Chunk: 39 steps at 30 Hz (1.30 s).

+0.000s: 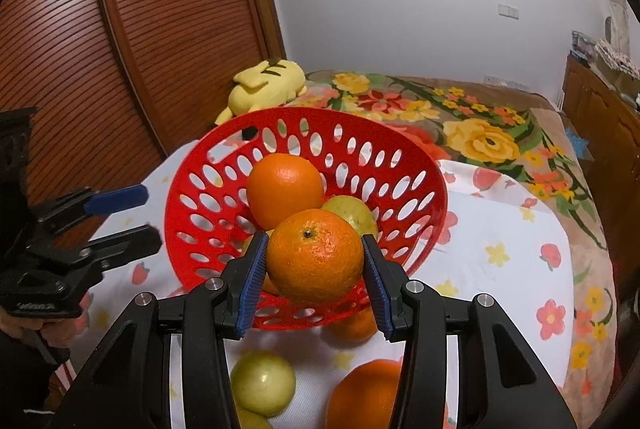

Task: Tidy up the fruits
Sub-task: 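Release the lemon into the basket with the left tool while the right tool releases the tangerine, then move the left tool toward a yellow-green fruit while the right tool approaches a small orange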

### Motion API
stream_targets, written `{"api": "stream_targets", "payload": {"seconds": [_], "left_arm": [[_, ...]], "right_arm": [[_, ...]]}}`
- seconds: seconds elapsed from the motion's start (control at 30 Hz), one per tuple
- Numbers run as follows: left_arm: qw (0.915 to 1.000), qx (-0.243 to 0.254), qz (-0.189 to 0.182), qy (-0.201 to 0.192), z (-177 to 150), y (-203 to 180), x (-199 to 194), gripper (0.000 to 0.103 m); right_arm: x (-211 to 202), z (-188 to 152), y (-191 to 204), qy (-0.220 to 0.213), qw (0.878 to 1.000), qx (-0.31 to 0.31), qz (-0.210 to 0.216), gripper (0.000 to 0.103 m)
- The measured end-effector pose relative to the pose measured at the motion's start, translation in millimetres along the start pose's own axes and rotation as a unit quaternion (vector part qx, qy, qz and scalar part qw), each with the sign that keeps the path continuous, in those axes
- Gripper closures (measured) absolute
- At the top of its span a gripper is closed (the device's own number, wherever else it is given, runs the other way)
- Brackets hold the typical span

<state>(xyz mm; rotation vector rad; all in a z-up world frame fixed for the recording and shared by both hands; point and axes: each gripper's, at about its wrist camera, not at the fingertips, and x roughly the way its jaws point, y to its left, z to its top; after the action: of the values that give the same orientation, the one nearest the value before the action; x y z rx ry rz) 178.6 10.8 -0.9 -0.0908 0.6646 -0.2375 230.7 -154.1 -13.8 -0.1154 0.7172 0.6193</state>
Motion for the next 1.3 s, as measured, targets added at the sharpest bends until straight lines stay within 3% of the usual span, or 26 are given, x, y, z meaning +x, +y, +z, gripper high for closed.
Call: {"api": "stream_targets", "payload": {"seconds": [0.33,0.77,1.3], "left_arm": [[0.9999,0.007,0.008,-0.001,-6.4,1.6,-2.1,0.034],[0.9998,0.018,0.009,-0.001,-11.6,-4.5,-4.4,0.034],[0.9993,0.032,-0.017,0.006,-37.3,-31.0,-20.1,0.032]], "right_arm": [[10.3,-2.9,3.3,0.011,1.0,-0.007,-0.006,0.056],[-0.9,-2.9,8.1,-0.006,1.0,-0.009,-0.002,0.052],[-74.7,-59.3,7.8,-0.053,0.998,0.024,-0.022,0.046]]}}
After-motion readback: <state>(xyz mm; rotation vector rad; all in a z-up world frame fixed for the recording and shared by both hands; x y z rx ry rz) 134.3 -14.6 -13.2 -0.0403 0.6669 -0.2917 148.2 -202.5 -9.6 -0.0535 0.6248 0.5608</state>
